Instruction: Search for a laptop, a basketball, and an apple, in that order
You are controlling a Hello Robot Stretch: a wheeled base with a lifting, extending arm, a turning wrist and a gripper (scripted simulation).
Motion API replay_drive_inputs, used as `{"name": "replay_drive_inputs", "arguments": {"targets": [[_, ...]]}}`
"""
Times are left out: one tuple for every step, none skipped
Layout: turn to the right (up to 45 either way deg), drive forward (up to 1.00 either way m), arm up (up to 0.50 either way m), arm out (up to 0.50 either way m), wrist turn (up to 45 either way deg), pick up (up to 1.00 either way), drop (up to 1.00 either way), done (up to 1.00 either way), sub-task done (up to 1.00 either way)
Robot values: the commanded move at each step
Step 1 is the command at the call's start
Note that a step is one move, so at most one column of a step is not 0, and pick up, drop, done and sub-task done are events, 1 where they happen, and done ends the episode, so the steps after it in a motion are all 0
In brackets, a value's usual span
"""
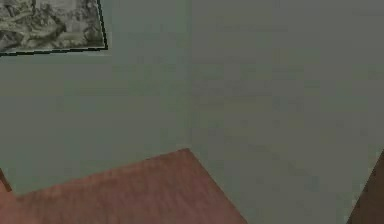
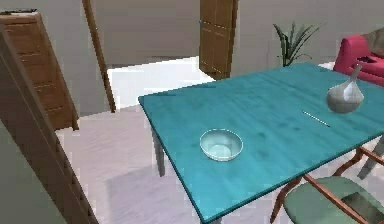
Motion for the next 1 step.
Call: {"name": "replay_drive_inputs", "arguments": {"targets": [[12.0,0.0,0.0,0.0,0.0,0.0,0.0,0.0,0.0]]}}
